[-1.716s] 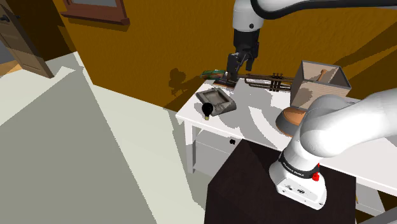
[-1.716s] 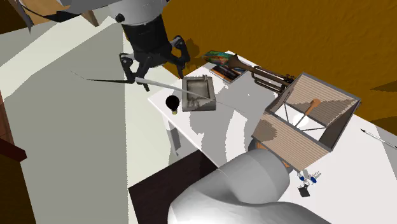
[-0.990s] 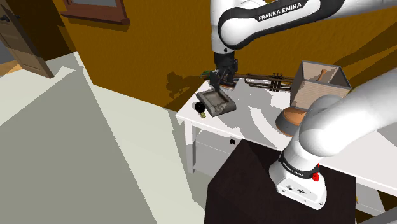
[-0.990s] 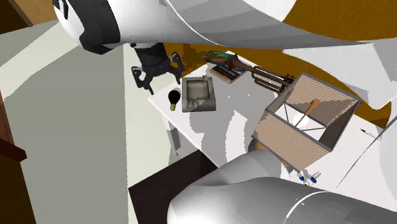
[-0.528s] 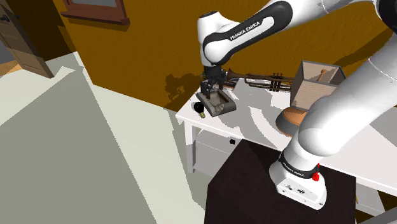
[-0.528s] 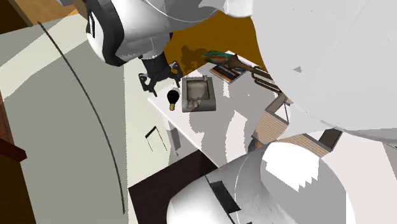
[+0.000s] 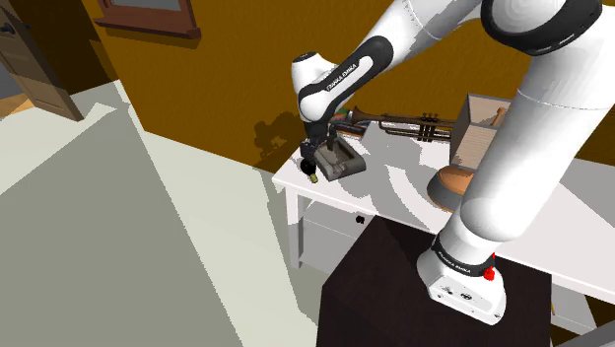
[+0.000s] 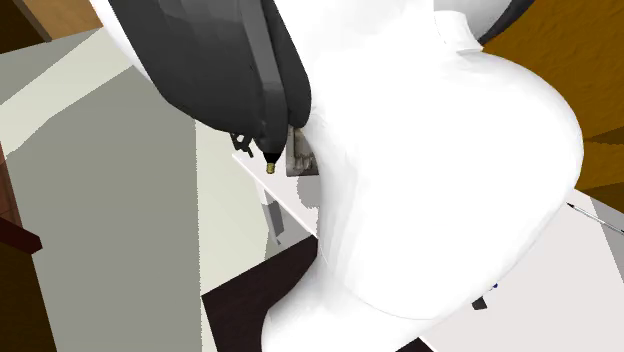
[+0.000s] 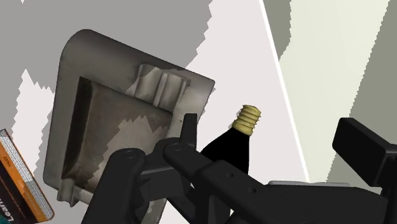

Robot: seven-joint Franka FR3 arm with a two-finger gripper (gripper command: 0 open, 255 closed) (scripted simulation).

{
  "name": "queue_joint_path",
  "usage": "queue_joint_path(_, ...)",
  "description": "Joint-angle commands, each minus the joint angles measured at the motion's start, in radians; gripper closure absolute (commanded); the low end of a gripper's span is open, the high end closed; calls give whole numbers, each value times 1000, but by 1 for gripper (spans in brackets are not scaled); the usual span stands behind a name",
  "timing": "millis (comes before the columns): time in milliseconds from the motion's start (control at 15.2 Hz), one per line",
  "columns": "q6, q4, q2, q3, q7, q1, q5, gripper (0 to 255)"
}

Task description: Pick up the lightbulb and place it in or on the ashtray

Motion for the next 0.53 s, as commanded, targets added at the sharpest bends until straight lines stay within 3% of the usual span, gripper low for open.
queue_joint_path(0,20,41,66,-3,5,-2,-8,0)
queue_joint_path(462,119,7,130,-13,18,-8,-29,0)
